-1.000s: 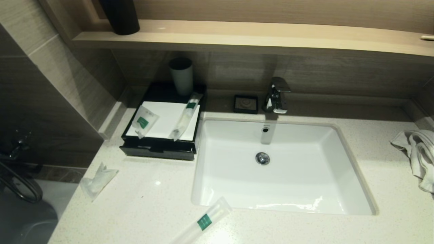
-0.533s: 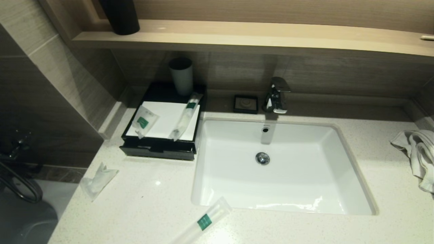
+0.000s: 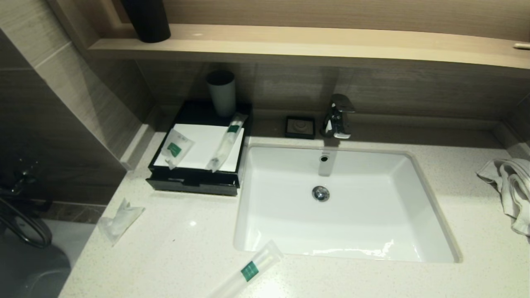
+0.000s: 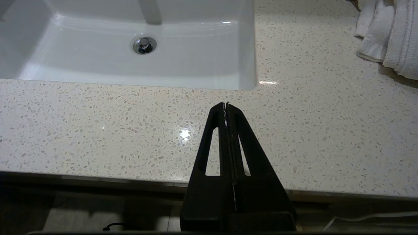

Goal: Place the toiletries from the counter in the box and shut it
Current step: Pick up the cup

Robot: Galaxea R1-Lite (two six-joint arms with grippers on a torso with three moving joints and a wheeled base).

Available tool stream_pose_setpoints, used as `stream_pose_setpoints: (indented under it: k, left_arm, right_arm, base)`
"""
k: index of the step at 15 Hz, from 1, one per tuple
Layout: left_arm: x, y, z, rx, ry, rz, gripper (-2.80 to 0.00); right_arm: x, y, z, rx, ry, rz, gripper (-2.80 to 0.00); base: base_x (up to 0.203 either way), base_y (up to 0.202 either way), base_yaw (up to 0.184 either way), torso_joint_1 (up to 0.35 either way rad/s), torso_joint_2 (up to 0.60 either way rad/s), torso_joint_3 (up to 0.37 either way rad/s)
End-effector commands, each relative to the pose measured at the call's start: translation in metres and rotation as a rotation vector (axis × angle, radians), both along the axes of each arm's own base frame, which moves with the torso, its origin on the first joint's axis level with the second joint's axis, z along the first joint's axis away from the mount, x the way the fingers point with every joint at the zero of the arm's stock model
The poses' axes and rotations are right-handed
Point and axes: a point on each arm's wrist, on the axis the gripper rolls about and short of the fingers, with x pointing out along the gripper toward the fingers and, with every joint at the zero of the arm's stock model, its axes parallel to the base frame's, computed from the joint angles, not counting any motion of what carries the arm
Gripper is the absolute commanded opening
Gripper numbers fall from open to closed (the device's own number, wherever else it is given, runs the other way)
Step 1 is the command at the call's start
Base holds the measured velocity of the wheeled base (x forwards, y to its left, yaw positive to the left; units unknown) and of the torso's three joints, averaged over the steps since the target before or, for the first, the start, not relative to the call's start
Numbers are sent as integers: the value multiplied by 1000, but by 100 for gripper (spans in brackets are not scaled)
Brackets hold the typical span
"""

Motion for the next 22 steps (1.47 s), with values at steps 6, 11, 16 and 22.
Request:
stream_pose_setpoints:
  k: [6, 11, 16, 22]
  left_arm:
    - [-12, -1, 31, 8, -76, -41, -280]
    - [-28, -1, 52, 9, -63, -82, -280]
    - [-38, -2, 66, 11, -95, -100, -280]
    - [-50, -2, 79, 11, -102, -99, -280]
  right_arm:
    - [0, 0, 0, 0, 0, 0, -280]
    - [0, 0, 0, 0, 0, 0, -280]
    - [0, 0, 0, 0, 0, -1, -280]
    - [0, 0, 0, 0, 0, 0, -280]
  base:
    - [0, 0, 0, 0, 0, 0]
    - [0, 0, 0, 0, 0, 0]
    - [0, 0, 0, 0, 0, 0]
    - [0, 0, 0, 0, 0, 0]
